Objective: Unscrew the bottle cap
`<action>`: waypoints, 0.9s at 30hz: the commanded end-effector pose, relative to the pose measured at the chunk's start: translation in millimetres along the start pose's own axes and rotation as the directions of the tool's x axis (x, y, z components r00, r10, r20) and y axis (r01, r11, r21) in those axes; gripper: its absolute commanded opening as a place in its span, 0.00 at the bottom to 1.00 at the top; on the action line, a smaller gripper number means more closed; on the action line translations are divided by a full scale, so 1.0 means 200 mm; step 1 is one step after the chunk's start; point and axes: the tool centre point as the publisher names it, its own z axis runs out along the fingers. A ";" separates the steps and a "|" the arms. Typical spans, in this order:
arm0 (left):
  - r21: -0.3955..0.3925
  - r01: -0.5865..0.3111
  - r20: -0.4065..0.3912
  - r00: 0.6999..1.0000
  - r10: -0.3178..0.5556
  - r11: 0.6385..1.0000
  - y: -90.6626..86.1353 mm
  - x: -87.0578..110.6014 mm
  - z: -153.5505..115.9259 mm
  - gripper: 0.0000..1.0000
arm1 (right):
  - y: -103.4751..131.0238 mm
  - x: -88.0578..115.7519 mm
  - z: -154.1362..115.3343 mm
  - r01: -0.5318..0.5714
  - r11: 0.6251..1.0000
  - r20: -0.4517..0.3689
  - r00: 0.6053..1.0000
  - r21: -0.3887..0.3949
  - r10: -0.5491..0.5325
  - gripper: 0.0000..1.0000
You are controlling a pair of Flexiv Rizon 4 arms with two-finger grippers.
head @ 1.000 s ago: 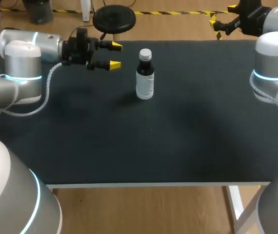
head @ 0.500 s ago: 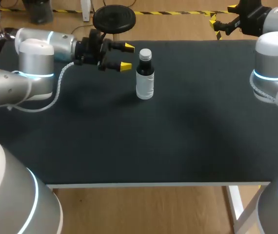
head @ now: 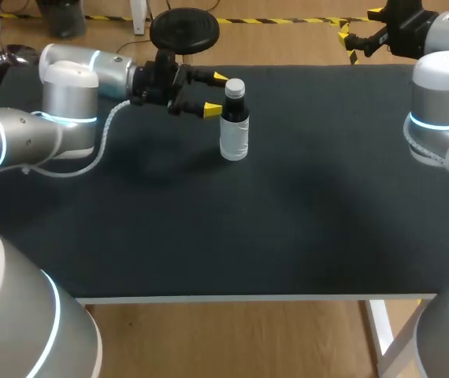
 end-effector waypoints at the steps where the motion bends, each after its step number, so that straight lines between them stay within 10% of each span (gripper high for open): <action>1: 0.001 0.000 -0.031 1.000 0.000 1.000 0.01 -0.04 0.03 1.00 | 0.00 0.00 0.00 0.000 1.000 -0.001 1.000 0.004 0.000 1.00; 27: 0.006 0.011 -0.080 0.997 -0.011 1.000 0.03 -0.05 0.15 1.00 | 0.00 0.00 0.00 0.000 1.000 -0.001 1.000 0.004 0.000 1.00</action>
